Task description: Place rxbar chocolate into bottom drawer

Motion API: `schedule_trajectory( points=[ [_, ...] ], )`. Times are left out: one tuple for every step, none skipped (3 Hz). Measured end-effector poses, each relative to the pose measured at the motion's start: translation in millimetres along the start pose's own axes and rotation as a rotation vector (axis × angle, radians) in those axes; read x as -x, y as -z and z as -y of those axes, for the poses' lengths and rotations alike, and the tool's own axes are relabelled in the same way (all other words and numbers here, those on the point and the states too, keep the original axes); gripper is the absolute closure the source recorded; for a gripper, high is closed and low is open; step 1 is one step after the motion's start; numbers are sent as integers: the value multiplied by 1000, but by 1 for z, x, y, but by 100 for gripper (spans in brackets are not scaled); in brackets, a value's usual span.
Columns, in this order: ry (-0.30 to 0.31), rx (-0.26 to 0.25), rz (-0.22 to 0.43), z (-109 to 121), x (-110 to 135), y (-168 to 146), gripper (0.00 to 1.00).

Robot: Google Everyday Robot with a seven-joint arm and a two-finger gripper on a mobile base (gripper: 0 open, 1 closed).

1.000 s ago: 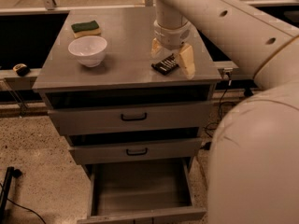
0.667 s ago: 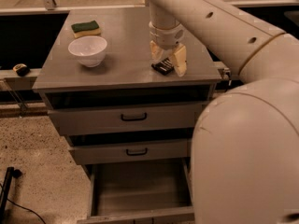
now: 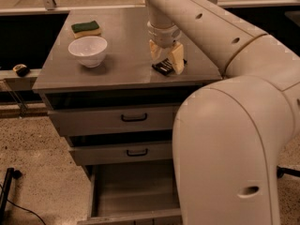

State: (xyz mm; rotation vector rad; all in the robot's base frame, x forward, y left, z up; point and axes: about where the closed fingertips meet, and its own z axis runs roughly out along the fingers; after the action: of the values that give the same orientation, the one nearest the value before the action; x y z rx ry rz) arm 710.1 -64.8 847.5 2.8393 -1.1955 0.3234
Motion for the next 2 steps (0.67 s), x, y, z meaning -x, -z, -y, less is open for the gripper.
schedule_trajectory(
  points=[
    [-1,1,-6,9,-6,-6,36],
    [-10,4,3,9,-11,-16,53]
  ],
)
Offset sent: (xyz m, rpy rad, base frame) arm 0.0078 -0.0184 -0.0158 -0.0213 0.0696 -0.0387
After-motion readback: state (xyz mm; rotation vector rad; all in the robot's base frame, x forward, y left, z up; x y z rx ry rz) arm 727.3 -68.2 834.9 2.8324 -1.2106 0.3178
